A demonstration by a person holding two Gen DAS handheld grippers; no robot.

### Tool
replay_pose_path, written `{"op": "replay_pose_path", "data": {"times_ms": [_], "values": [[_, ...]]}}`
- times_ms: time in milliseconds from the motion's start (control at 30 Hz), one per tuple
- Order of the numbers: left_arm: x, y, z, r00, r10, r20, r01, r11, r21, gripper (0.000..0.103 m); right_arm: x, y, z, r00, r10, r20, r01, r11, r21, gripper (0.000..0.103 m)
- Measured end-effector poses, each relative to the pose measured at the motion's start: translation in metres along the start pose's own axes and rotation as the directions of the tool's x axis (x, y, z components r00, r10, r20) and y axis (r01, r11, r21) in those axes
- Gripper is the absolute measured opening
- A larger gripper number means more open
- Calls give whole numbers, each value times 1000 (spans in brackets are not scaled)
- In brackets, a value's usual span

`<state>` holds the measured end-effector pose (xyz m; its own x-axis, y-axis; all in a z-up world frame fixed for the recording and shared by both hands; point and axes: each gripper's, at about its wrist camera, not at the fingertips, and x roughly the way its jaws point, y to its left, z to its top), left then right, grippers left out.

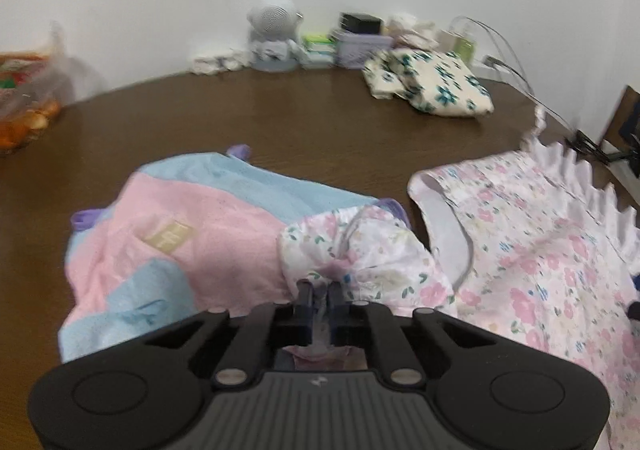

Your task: Fold clothes

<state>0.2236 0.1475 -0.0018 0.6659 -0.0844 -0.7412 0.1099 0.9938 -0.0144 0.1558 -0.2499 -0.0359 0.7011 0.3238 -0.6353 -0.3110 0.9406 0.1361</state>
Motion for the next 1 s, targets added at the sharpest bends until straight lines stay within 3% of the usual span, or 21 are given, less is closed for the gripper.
{"op": "replay_pose_path", "data": {"times_ms": [133, 267, 367, 467, 533, 633, 733, 833, 933, 1000], "values": [[-27, -1, 0, 995, 42, 91, -42, 999, -12, 1, 0, 1, 0, 1000, -1, 0, 1, 1000, -4, 66], [-58, 8, -4, 970, 159, 186, -147, 986, -76, 1, 0, 1, -2, 1000, -4, 4, 4, 1000, 4, 66], [-65, 21, -12, 956, 227, 186, -201, 968, -149, 1, 0, 1, -3, 1000, -7, 9, 7, 1000, 12, 66], [-53, 28, -21, 960, 250, 127, -226, 957, -180, 1, -1, 2, -4, 1000, -1, 9, 1, 1000, 12, 66], [-42, 32, -25, 964, 251, 83, -229, 950, -213, 5, -1, 2, -4, 1000, 0, 8, 0, 1000, 6, 66], [-41, 40, -33, 970, 230, 79, -202, 942, -269, 11, -4, -2, -4, 1000, 27, 7, -27, 999, 29, 66], [-60, 40, -34, 958, 259, 125, -216, 934, -286, 30, -15, -10, 0, 999, 36, 36, -37, 998, 44, 66], [-79, 35, -32, 943, 268, 197, -216, 944, -250, 31, -27, -10, 4, 997, 20, 69, -21, 1000, 15, 66], [-78, 21, -24, 953, 206, 223, -174, 972, -156, 26, -23, 0, 12, 997, 28, 65, -25, 999, -45, 53], [-66, 7, -17, 964, 163, 212, -151, 986, -72, 16, -12, 17, 19, 997, 60, 41, -55, 992, -111, 31]]}}
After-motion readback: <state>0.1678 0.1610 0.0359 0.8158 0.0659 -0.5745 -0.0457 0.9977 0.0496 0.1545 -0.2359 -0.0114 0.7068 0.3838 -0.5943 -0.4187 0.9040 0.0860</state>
